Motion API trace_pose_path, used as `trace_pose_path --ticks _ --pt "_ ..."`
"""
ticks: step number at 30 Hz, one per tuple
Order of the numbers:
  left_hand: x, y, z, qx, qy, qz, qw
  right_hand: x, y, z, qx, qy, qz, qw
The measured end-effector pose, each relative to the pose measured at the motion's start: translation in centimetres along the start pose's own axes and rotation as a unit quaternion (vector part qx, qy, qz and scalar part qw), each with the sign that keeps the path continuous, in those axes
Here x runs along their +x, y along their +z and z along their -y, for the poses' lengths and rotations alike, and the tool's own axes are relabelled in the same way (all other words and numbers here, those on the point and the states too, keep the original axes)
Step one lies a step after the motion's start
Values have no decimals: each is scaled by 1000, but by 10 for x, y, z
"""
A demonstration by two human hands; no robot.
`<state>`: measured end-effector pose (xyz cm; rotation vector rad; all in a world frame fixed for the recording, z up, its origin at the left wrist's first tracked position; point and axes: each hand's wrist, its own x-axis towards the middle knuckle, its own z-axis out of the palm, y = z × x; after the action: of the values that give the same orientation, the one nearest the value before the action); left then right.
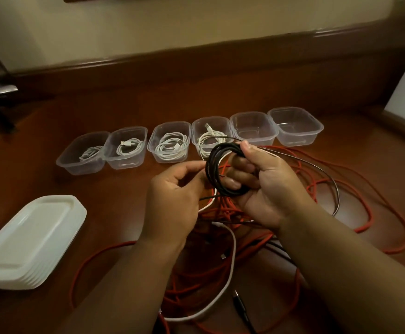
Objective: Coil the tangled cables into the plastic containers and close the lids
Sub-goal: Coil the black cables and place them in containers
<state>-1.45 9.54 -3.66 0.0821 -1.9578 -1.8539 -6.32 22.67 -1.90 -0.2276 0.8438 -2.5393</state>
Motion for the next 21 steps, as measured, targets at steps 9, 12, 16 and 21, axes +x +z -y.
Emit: trace_pose_path --ticks 9,12,16,21 --pt "-7 7 -2 -136 -68 79 985 -9 9 -5 -214 -86 -58 971" --pt "-8 8 -5 -162 -114 91 976 -10 9 -4 -266 -119 -52 955" --pt "-7 -1 -8 -243 -210 143 936 -9 6 -3 -302 -140 -52 942" --pt "-9 -2 -11 -240 -190 176 936 -7 3 -7 -368 -156 -45 915"
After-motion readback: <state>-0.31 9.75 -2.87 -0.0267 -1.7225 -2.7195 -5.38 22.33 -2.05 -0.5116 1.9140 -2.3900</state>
